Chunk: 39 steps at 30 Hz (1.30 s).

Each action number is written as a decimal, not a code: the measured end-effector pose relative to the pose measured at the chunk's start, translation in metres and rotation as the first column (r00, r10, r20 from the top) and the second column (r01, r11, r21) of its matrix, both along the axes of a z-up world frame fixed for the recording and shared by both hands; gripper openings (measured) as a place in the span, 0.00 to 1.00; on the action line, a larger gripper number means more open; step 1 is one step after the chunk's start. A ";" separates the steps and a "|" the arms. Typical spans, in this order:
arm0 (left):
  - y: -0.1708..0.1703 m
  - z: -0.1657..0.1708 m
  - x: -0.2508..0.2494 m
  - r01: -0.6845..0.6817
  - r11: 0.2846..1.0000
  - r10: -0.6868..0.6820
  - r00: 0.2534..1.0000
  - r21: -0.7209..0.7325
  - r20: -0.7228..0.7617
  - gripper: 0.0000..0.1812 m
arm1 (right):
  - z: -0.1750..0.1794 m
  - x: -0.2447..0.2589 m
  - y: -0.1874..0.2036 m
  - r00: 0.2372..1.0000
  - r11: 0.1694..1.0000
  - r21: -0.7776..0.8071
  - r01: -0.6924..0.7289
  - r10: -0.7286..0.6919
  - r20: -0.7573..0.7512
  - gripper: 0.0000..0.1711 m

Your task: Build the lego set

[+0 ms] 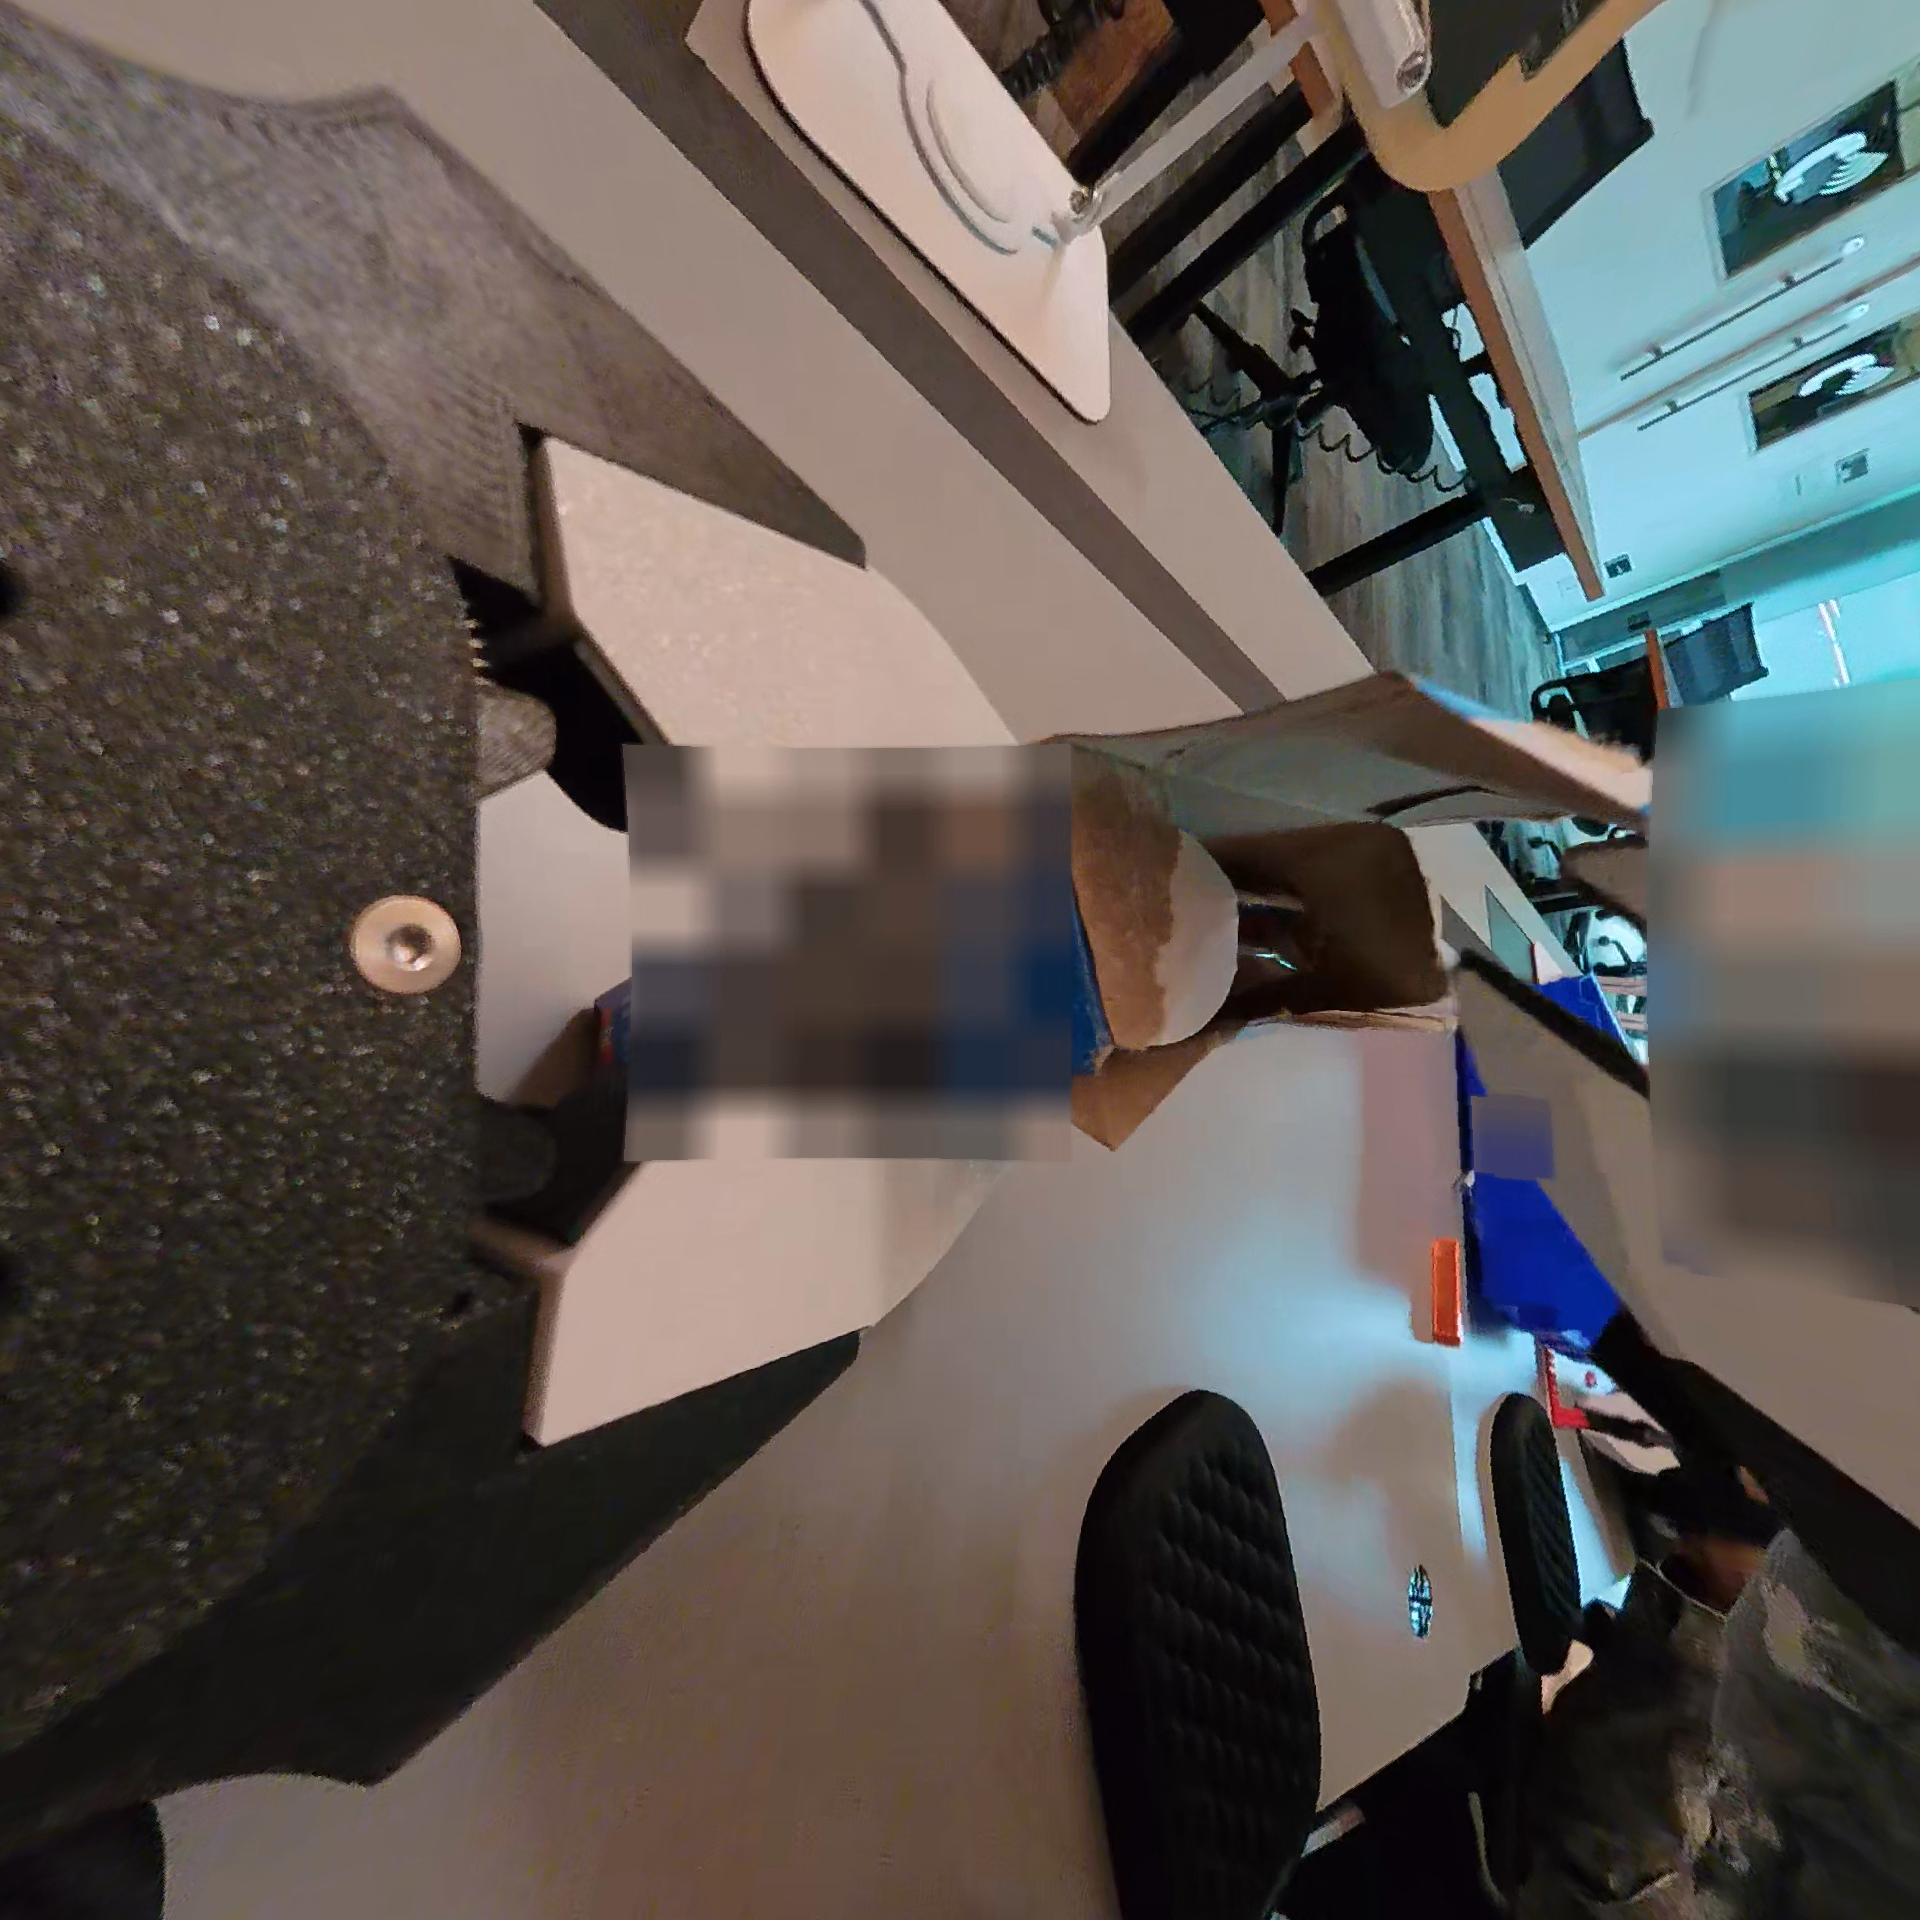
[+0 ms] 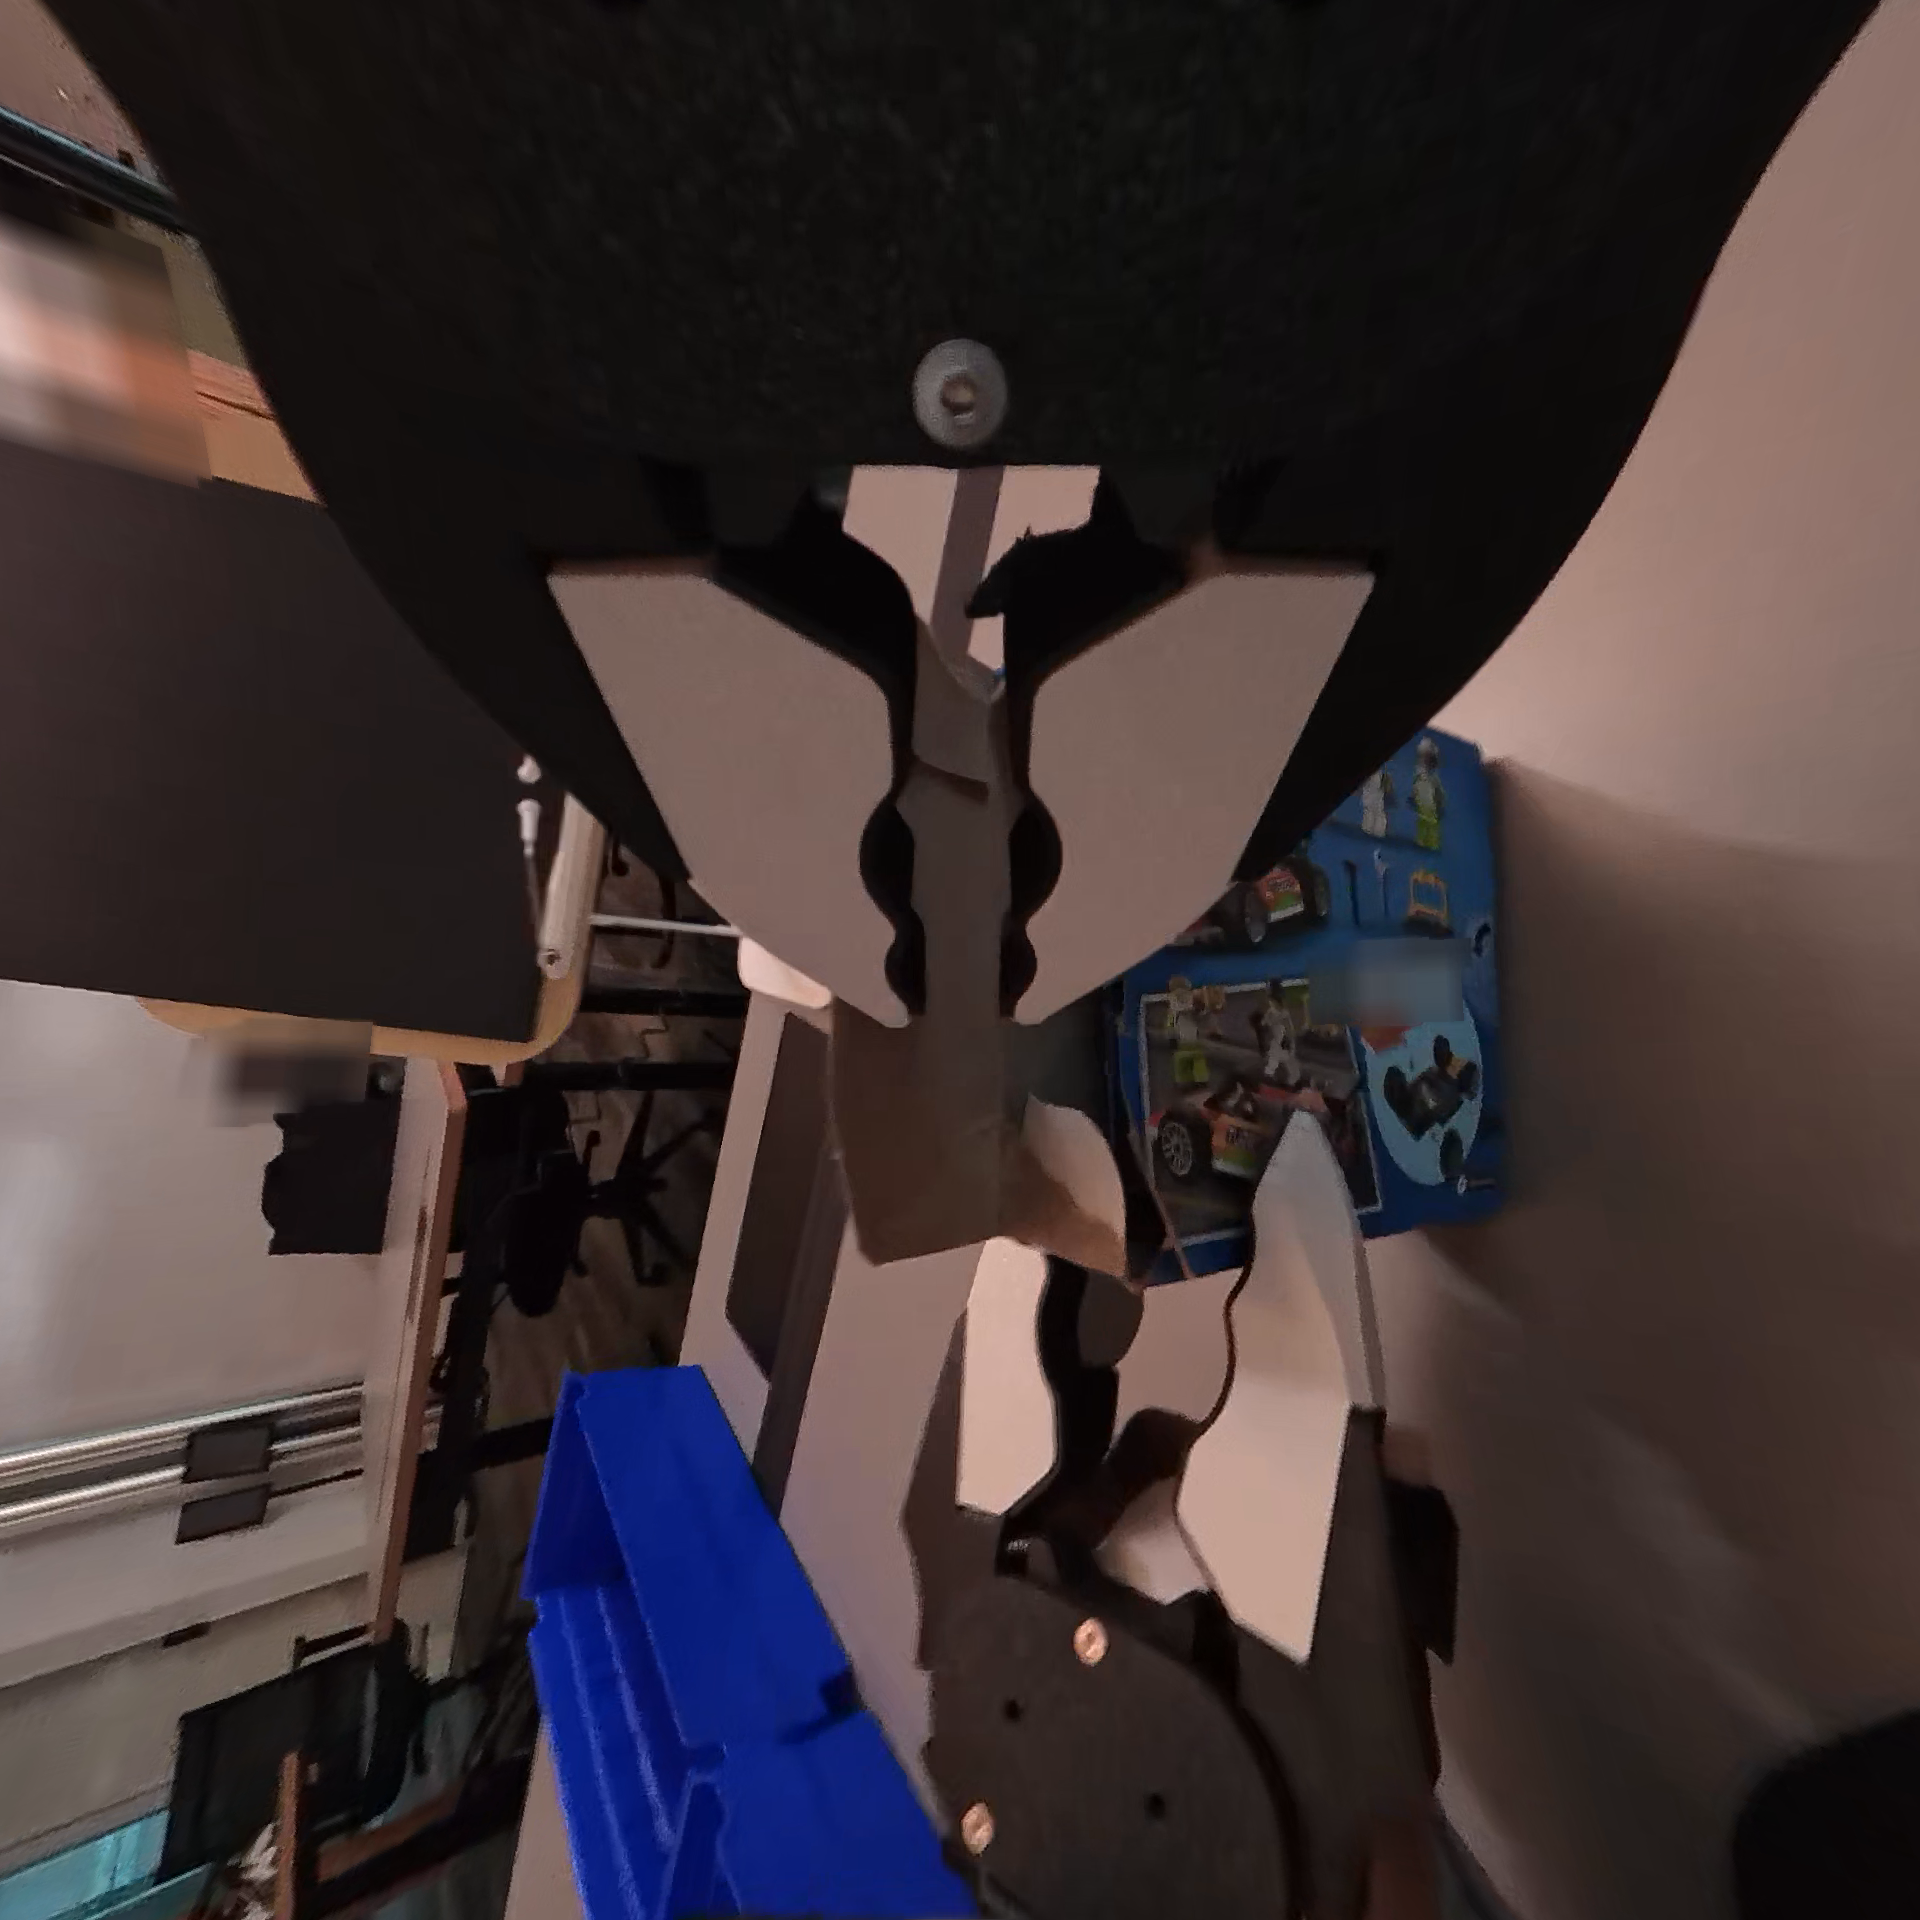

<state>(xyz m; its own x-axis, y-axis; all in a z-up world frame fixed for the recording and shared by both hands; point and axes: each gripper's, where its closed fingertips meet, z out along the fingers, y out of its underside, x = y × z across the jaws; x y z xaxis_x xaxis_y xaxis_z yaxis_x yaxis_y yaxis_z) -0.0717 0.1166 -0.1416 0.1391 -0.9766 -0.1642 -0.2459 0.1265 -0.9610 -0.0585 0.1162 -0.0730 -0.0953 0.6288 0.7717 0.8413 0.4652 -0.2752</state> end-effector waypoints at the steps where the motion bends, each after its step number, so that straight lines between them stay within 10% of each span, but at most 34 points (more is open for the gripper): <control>1: 0.000 0.000 -0.001 -0.004 1.000 0.004 1.000 -0.004 0.000 0.29 | 0.007 -0.002 0.001 1.000 1.000 0.027 -0.010 0.011 -0.023 0.08; 10: -0.015 0.000 0.001 0.054 0.996 -0.055 0.998 0.065 0.018 0.29 | -0.015 0.008 0.045 0.996 0.972 -0.236 0.025 -0.005 0.087 0.03; 19: -0.022 -0.002 -0.002 0.045 0.994 -0.043 0.999 0.099 -0.019 0.30 | -0.071 0.019 0.011 0.947 0.501 -0.842 0.202 0.120 0.299 0.00; 34: -0.034 0.030 -0.012 0.056 0.953 -0.055 0.998 0.297 -0.010 0.51 | -0.047 0.037 0.013 0.998 0.663 -0.746 0.055 -0.050 0.030 0.00; 39: -0.040 0.011 0.010 0.250 0.843 -0.096 0.941 0.476 -0.325 0.52 | -0.058 0.034 -0.010 0.998 0.628 -0.778 0.019 -0.060 -0.024 0.00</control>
